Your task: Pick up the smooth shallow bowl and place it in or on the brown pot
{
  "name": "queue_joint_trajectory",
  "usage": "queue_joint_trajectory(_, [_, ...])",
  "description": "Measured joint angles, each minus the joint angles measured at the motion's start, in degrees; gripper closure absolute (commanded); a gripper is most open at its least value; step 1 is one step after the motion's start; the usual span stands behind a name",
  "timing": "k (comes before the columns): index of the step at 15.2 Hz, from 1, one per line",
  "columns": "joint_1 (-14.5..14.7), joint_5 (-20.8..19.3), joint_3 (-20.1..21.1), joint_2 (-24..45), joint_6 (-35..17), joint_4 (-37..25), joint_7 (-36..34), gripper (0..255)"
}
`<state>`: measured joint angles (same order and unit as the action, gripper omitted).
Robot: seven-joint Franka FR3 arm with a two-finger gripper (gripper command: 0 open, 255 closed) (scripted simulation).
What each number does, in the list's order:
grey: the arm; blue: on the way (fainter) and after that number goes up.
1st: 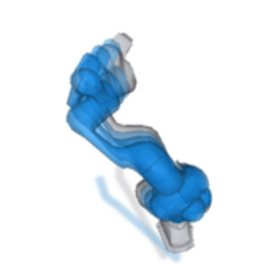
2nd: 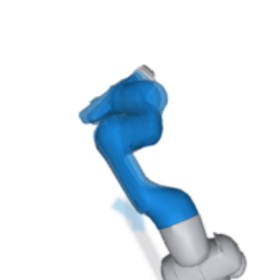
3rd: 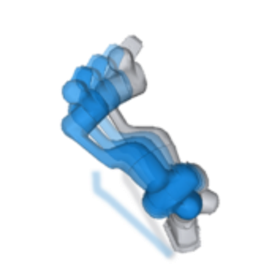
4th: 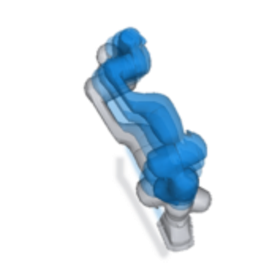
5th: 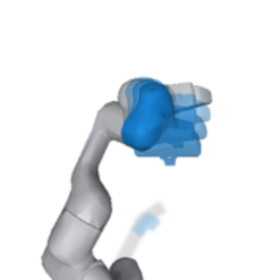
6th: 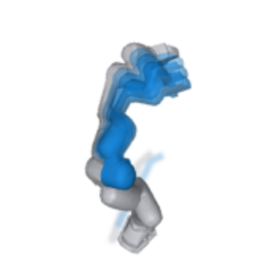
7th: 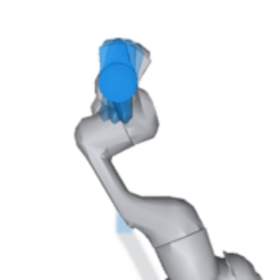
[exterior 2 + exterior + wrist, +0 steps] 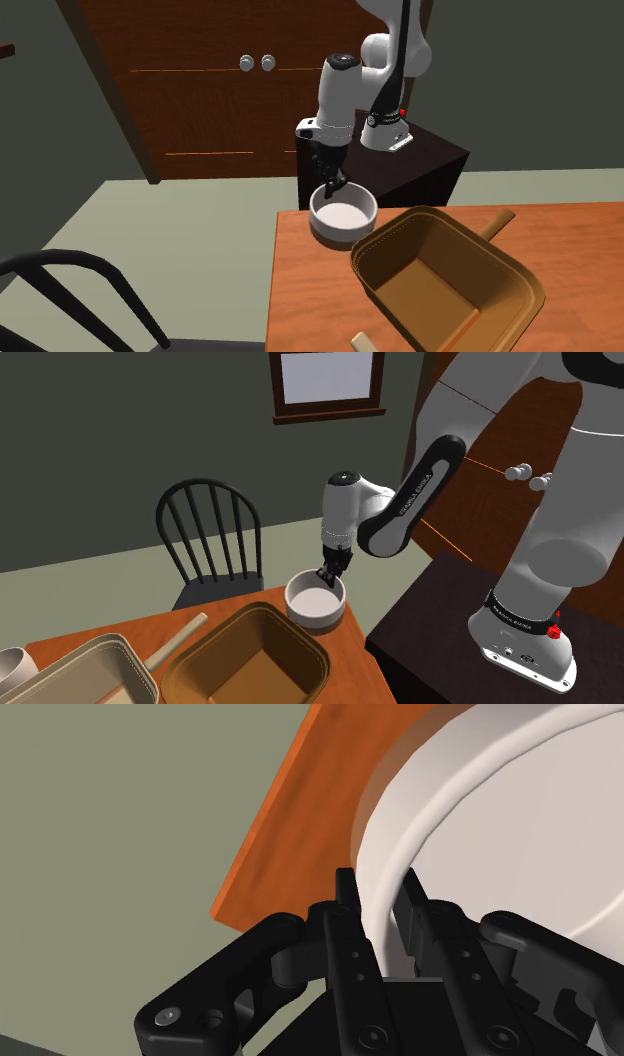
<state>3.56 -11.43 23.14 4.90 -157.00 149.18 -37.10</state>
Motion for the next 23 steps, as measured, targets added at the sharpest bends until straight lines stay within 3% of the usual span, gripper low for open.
queue_joint_trajectory(11, [0.5, 10.3, 1.3, -9.9, 9.2, -0.4, 7.6, 255])
queue_joint_trajectory(23, [1.8, 15.1, 0.0, -17.9, 19.6, -3.4, 11.5, 255])
